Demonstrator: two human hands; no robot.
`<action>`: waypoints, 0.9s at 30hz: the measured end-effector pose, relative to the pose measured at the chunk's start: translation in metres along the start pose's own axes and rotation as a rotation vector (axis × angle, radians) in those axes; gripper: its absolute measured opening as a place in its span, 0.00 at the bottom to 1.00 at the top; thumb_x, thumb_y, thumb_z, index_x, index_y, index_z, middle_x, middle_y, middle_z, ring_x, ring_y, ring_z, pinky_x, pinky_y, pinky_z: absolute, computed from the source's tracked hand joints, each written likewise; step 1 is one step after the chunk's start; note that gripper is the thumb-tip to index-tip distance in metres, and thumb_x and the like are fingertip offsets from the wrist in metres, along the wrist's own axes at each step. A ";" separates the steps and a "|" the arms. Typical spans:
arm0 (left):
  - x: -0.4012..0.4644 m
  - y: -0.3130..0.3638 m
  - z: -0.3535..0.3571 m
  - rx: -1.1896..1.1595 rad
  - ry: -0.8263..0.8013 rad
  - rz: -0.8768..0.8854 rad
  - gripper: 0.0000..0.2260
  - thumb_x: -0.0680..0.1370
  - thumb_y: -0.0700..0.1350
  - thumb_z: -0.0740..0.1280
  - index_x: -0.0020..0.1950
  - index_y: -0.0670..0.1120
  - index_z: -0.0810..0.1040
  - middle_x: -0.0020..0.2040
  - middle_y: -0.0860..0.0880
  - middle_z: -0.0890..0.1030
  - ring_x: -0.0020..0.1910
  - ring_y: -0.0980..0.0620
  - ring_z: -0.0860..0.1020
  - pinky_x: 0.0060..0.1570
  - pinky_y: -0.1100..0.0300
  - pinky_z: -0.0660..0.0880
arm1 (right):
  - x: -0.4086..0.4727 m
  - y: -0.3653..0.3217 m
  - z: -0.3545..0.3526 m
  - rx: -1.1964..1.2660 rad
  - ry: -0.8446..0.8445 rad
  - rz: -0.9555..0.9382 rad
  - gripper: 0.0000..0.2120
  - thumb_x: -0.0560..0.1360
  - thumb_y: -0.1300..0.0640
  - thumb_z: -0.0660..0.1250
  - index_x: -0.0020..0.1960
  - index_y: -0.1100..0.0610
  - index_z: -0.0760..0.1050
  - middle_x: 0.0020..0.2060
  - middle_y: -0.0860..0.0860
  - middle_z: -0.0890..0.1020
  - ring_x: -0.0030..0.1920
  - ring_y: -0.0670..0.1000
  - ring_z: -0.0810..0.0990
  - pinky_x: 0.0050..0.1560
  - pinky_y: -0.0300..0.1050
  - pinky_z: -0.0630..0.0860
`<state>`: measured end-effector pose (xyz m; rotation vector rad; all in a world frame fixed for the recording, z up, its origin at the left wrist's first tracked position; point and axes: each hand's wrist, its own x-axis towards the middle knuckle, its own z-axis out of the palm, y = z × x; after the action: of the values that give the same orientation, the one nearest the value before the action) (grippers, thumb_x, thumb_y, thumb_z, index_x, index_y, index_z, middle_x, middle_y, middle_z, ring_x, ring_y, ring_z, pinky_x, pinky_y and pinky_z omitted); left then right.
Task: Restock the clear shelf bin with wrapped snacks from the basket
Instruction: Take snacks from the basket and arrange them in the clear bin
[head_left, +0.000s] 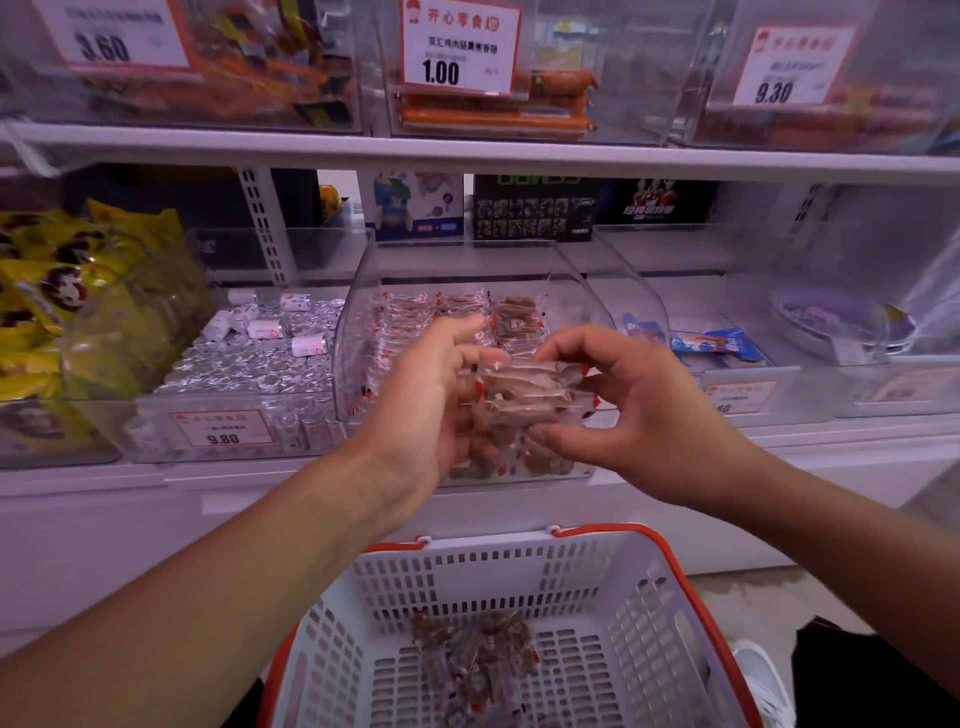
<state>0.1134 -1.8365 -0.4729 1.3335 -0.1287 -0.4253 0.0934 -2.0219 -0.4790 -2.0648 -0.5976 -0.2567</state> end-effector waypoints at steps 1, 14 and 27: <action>0.000 -0.001 0.003 -0.043 -0.001 0.000 0.24 0.79 0.60 0.57 0.62 0.41 0.73 0.47 0.39 0.81 0.40 0.44 0.78 0.35 0.55 0.70 | 0.000 -0.002 0.001 -0.019 -0.002 -0.008 0.19 0.67 0.63 0.78 0.55 0.54 0.77 0.45 0.48 0.82 0.45 0.52 0.82 0.50 0.54 0.80; 0.025 0.008 -0.017 0.638 0.262 0.290 0.07 0.84 0.52 0.58 0.58 0.53 0.72 0.51 0.49 0.79 0.46 0.52 0.79 0.50 0.51 0.77 | 0.080 0.002 -0.038 -0.739 -0.309 0.062 0.12 0.67 0.53 0.76 0.46 0.49 0.77 0.37 0.43 0.78 0.38 0.42 0.76 0.36 0.34 0.69; 0.063 -0.013 -0.061 1.120 0.220 0.350 0.04 0.80 0.45 0.61 0.51 0.52 0.75 0.42 0.52 0.78 0.43 0.50 0.77 0.48 0.48 0.76 | 0.209 0.098 -0.005 -1.125 -0.954 0.488 0.29 0.73 0.56 0.71 0.72 0.53 0.68 0.66 0.53 0.74 0.63 0.56 0.74 0.60 0.53 0.74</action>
<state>0.1888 -1.8065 -0.5092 2.3880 -0.4519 0.1532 0.3228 -2.0039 -0.4643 -3.3258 -0.4868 0.9495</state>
